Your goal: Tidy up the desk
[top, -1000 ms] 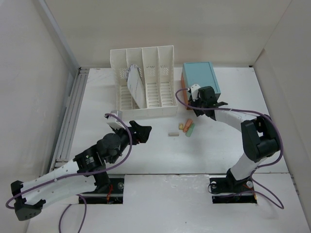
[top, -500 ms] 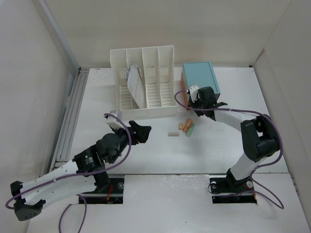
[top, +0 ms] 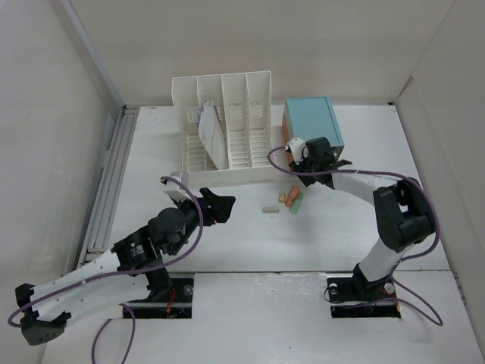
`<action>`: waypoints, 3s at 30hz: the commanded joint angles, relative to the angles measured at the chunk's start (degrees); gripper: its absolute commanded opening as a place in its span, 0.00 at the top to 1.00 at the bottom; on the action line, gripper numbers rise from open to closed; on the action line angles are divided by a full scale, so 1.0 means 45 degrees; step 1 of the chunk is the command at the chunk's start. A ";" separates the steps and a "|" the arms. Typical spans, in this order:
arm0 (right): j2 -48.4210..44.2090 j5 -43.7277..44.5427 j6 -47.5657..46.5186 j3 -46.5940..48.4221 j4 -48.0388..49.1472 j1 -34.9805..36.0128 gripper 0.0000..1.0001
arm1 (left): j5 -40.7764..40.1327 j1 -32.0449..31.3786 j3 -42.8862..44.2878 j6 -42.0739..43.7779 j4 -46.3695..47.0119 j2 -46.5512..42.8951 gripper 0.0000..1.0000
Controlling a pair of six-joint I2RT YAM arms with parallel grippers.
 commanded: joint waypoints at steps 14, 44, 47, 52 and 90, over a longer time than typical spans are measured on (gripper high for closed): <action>0.0240 -0.0453 -0.1658 0.0641 0.0694 0.1041 0.54 | -0.0198 0.0047 0.0570 -0.0142 -0.0006 -0.0274 0.17; -0.8144 -0.2250 -0.0801 -0.0124 -0.1043 -0.1672 1.00 | 0.4607 0.0731 0.0373 -0.2453 1.4706 1.0844 0.29; -0.7440 -0.2873 -0.3211 0.0852 -0.3289 -0.1790 0.00 | 0.4391 0.0731 0.0374 -0.1474 1.2429 0.9014 0.30; -0.9602 0.0435 -0.8662 -0.2458 -0.0430 -0.1674 0.00 | 0.2657 0.0868 0.0140 0.0110 0.7192 0.4481 0.25; -0.7696 -0.5377 -1.3833 -0.6001 0.2581 -0.0501 0.21 | 0.1617 0.1004 0.0161 0.1106 0.2983 0.0858 0.20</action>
